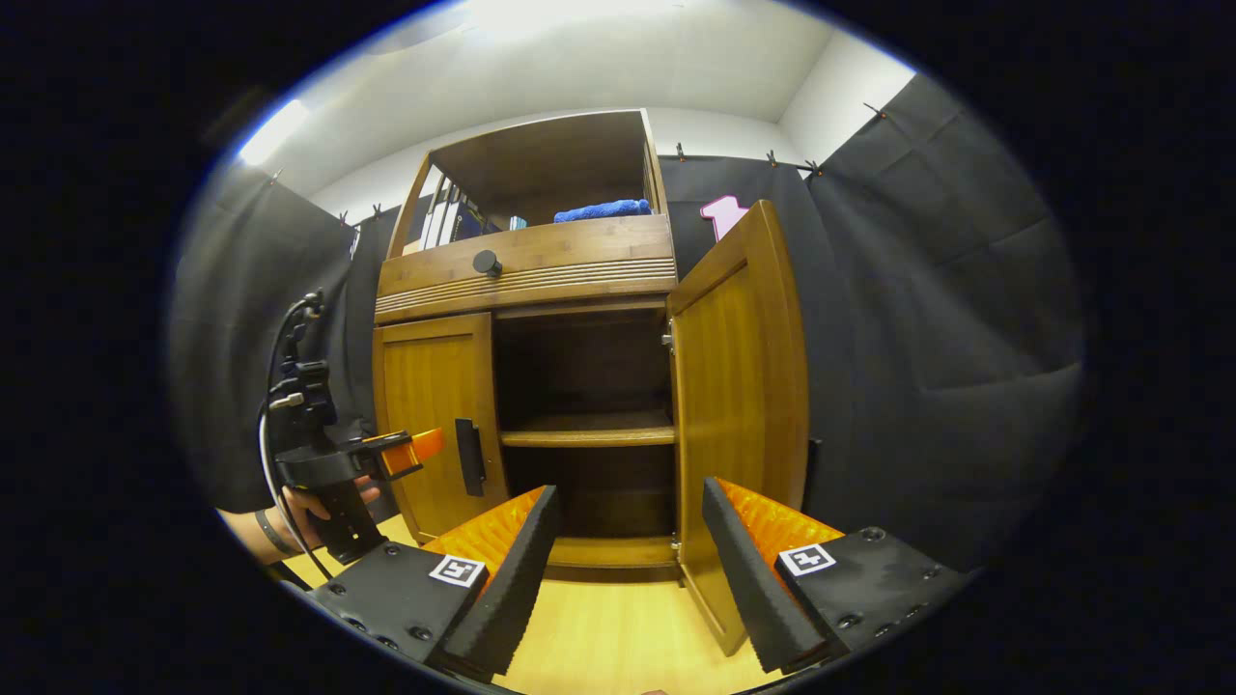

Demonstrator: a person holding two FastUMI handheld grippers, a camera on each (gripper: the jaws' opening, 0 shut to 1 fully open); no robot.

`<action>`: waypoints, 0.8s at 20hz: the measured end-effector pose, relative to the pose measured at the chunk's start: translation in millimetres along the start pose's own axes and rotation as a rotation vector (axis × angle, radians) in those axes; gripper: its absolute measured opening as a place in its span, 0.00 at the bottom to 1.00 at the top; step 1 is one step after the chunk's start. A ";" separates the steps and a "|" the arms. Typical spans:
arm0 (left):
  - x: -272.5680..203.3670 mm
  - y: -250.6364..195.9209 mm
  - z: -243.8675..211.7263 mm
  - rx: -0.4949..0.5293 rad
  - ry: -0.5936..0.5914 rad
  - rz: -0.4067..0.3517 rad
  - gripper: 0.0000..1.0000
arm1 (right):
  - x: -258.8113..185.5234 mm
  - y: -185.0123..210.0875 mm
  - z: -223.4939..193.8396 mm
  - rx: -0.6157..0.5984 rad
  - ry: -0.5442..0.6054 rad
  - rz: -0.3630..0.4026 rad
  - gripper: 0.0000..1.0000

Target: Open the right door of the double-door shoe cabinet with the right hand, and open the left door with the left hand.

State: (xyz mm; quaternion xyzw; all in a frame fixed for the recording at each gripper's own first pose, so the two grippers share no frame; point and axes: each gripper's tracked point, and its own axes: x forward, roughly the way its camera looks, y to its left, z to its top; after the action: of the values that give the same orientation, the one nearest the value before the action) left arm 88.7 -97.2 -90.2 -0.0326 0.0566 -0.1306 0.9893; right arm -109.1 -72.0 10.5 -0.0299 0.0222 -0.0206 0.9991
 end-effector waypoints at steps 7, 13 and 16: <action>54.1 -8.4 -45.7 0.063 0.061 -0.008 0.91 | -18.8 -25.5 -4.2 -0.002 0.006 -0.075 0.95; 66.3 8.0 -52.3 0.096 0.064 0.036 0.90 | -19.3 -38.2 -12.7 0.038 0.031 -0.108 0.95; 66.0 7.3 -53.4 0.117 0.067 0.045 0.90 | -11.3 -36.6 -8.3 0.042 0.025 -0.097 0.96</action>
State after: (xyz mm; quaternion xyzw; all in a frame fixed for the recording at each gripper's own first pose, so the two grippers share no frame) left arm 147.5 -110.1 -150.6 0.0308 0.0829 -0.1124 0.9897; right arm -122.2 -108.5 4.9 -0.0097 0.0328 -0.0696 0.9970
